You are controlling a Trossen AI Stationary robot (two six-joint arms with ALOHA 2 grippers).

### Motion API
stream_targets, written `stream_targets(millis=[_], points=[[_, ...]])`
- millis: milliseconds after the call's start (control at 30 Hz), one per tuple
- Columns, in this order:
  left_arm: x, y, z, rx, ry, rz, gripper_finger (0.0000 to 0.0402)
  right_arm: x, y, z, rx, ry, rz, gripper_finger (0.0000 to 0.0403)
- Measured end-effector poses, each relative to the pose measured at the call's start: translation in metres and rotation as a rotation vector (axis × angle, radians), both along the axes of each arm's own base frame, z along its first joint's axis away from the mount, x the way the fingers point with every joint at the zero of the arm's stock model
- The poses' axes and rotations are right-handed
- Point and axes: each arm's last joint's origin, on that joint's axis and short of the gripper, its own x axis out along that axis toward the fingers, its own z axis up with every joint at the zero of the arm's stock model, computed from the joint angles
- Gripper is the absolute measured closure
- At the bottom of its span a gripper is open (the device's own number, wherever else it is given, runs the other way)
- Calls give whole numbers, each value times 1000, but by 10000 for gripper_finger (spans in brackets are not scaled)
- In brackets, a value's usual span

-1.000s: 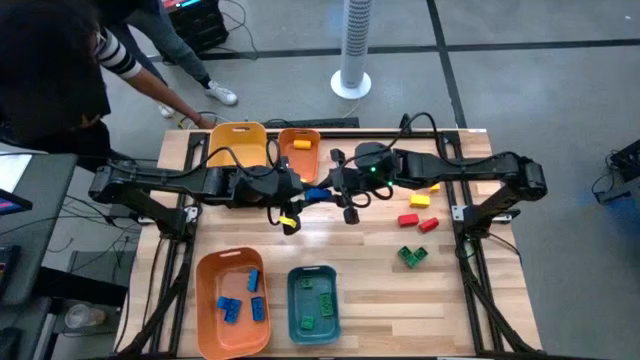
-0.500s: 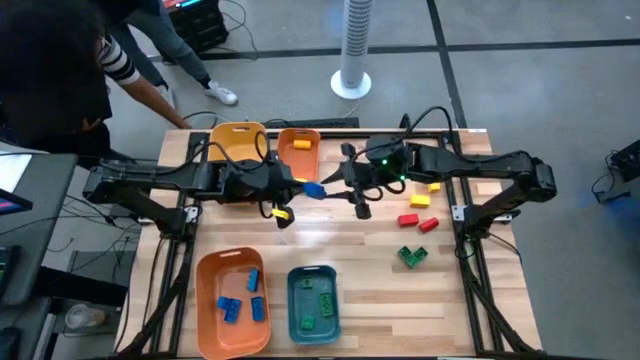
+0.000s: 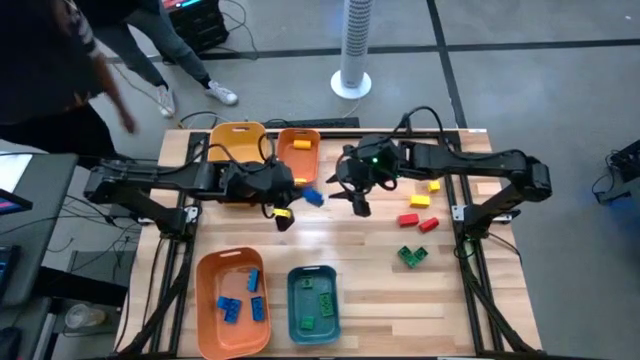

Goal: Sort blocks
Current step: Put the blue game piece into the large orange bin

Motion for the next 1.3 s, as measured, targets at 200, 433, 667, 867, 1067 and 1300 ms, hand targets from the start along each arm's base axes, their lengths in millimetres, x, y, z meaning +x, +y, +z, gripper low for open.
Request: stream_targets(millis=[200,433,667,867,1067,1300], points=[[-37,-10,5,-359,110,-145,401,-22,-13,11,-5,34,-62,199],[-70,-52,-12,-845,539,-203,401,-33,-33,7,8,102,-133,199],[-76,-94,-33,-875,790,-84,401,-36,-41,7,-23,102,-139,199],[-72,-119,-69,-809,959,5,401,-34,-43,9,-33,68,-140,199],[-68,-137,-107,-862,917,-31,401,-33,-41,9,-28,71,-138,199],[-83,-144,-145,-871,988,6,401,-42,-39,-1,45,209,-162,199]])
